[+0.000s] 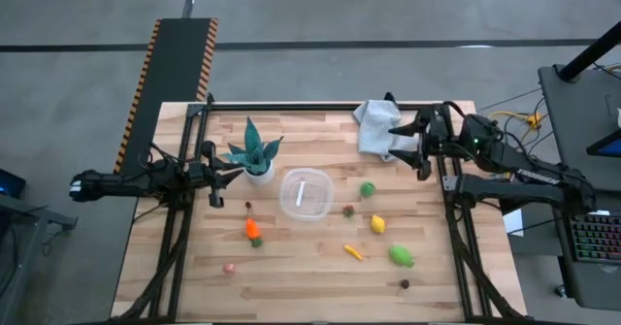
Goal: Pick and placing Produce into tupperware
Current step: Put the green corn into the container
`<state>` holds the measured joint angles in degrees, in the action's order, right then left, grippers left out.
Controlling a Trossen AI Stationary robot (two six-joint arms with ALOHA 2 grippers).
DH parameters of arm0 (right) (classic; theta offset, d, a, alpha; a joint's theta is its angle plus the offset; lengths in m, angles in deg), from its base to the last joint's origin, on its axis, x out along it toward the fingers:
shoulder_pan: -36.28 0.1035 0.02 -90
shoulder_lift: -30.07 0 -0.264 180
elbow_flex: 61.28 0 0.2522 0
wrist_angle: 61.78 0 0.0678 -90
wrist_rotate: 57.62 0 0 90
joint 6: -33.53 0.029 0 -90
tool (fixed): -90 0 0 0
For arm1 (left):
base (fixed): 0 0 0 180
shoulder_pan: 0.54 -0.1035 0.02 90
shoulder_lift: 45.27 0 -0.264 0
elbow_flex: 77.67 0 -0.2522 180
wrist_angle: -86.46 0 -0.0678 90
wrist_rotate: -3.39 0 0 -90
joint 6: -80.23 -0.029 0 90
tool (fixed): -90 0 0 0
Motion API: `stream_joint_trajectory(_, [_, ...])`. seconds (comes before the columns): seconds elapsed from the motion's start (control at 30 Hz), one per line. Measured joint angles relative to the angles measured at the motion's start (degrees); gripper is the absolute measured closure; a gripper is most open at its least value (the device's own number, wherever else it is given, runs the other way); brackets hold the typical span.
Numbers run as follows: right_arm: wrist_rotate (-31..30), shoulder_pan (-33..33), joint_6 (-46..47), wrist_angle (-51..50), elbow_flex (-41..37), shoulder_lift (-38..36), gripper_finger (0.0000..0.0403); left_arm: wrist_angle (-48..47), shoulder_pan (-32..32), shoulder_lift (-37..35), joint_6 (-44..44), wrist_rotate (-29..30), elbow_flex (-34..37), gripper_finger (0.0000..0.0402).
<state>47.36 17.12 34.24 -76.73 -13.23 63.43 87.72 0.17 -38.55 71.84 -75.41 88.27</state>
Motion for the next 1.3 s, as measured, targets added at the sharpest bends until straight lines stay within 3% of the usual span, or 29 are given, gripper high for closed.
stream_joint_trajectory(0.37, [-0.02,8.12,-3.72,-2.94,0.04,-0.34,0.0145,0.93,0.00,0.00,0.08,0.01,0.00,0.0353])
stream_joint_trajectory(0.77, [-4.93,9.18,-5.47,-13.36,0.04,3.69,0.0146,1.68,0.00,0.01,-0.02,0.04,0.00,0.0353])
stream_joint_trajectory(0.9, [-8.65,9.16,-5.51,-14.86,0.00,6.69,0.0129,1.66,0.00,0.00,-0.02,0.04,0.02,0.0353])
stream_joint_trajectory(1.3, [-7.52,9.16,-3.14,-18.82,-0.02,13.25,0.0050,1.67,0.00,0.01,-0.02,0.02,0.00,0.0353])
